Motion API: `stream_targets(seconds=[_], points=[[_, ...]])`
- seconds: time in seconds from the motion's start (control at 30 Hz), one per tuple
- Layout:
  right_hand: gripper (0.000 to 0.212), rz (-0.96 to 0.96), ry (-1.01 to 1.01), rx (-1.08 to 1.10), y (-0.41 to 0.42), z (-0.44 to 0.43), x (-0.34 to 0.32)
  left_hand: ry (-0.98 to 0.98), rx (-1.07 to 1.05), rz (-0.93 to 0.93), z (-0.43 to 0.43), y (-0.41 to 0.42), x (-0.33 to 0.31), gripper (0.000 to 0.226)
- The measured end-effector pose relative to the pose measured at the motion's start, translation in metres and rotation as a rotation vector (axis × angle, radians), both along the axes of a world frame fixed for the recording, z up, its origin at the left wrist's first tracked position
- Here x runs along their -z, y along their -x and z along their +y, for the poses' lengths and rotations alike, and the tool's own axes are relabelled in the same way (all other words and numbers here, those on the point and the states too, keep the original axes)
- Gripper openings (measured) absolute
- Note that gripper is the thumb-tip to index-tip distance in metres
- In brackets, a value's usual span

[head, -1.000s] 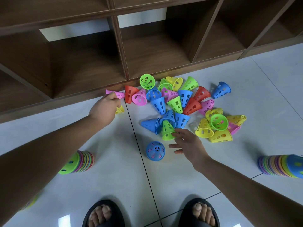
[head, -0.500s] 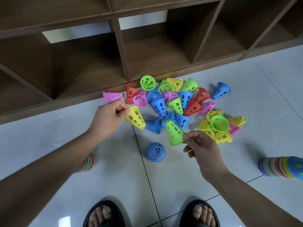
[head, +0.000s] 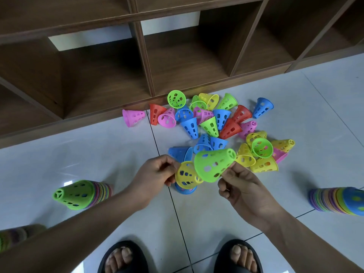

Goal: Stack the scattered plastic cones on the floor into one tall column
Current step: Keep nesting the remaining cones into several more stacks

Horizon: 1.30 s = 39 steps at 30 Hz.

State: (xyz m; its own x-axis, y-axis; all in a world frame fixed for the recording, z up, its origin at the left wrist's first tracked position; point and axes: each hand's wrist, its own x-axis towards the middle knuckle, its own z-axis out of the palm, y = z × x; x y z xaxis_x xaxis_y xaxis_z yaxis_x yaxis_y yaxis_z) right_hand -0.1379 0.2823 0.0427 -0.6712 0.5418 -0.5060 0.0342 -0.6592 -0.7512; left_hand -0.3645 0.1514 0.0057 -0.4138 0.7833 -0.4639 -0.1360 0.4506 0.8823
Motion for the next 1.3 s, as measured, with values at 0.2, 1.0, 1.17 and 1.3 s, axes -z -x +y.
stream_targets(seconds=[0.2,1.0,1.17,1.3], points=[[0.015,-0.17,-0.147,-0.082,0.003,-0.008,0.02,0.125,0.064,0.135,-0.007,-0.009,0.02,0.014],[0.045,-0.596,-0.489,0.219,-0.027,0.053,0.065,0.334,-0.213,0.587,0.055,0.156,0.033,0.044],[0.045,-0.619,-0.47,0.235,-0.03,0.06,0.072,0.374,-0.092,0.591,0.058,0.165,0.032,0.053],[0.04,-0.632,-0.479,0.216,-0.029,0.063,0.072,0.393,-0.09,0.566,0.055,0.168,0.027,0.054]])
